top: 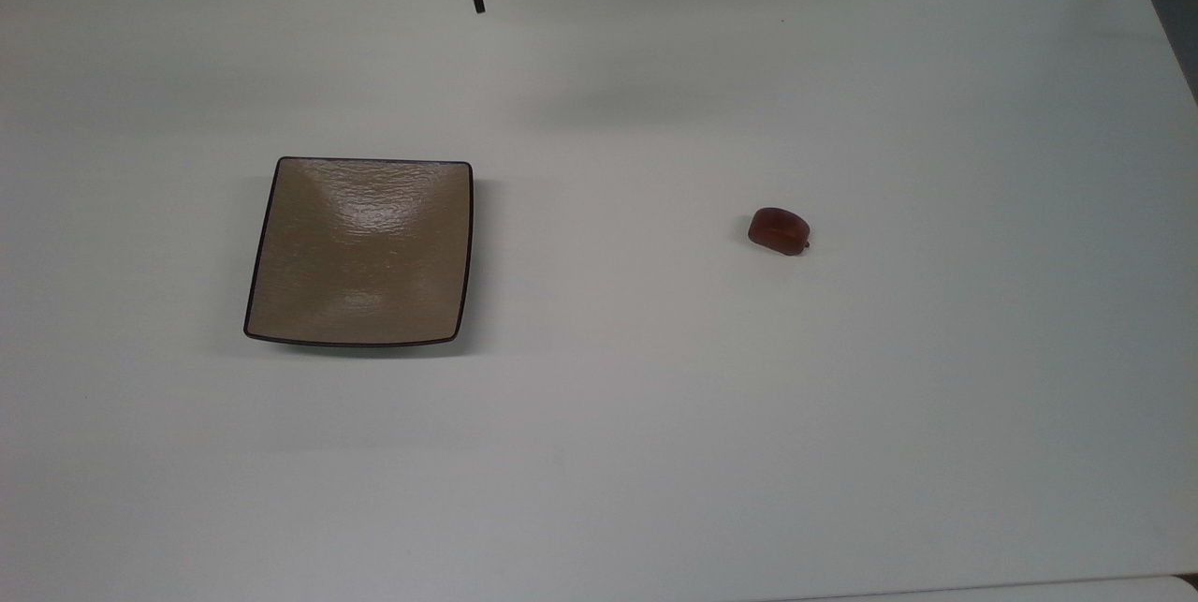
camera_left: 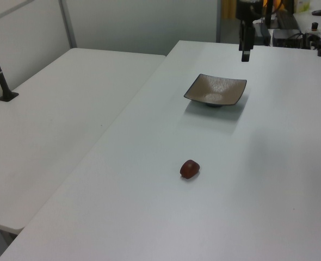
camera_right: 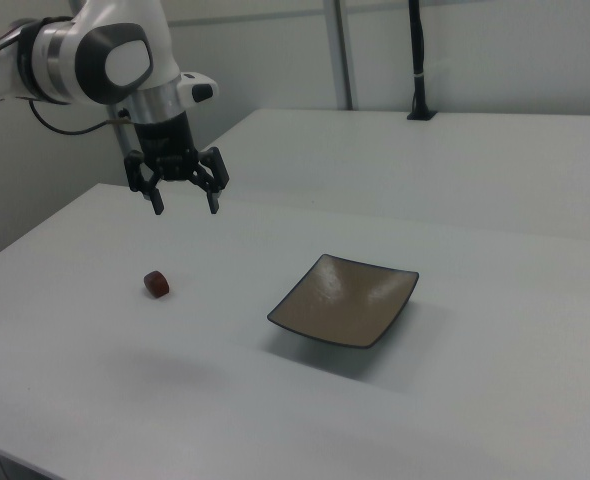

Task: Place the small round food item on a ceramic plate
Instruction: 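Open the gripper and start moving toward the dark-red food item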

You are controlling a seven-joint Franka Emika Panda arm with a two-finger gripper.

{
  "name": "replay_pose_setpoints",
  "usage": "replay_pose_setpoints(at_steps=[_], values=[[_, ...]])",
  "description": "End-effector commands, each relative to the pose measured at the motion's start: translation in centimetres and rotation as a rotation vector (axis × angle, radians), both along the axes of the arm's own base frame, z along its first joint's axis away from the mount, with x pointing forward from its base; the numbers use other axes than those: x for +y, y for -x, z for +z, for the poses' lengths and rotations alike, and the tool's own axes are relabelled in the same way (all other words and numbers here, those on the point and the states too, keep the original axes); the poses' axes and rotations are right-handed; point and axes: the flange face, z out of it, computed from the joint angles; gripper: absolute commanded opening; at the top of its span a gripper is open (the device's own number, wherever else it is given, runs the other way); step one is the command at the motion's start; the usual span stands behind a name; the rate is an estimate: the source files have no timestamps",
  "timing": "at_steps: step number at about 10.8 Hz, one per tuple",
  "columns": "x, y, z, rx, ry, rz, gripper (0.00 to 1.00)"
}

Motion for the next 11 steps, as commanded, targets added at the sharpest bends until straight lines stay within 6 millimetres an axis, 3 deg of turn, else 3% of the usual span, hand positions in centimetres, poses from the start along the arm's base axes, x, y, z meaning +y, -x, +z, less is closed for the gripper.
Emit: replay_pose_setpoints(at_steps=[1, 3, 6, 11], values=[[-0.3, 0.1, -0.7, 0.033, 0.002, 0.288, 1.00], [0.2, 0.1, -1.6, 0.051, 0.002, 0.358, 1.00], [4.0, -0.7, -4.6, 0.081, 0.005, 0.435, 1.00], [8.6, -3.0, -8.4, 0.019, -0.001, 0.487, 1.00]])
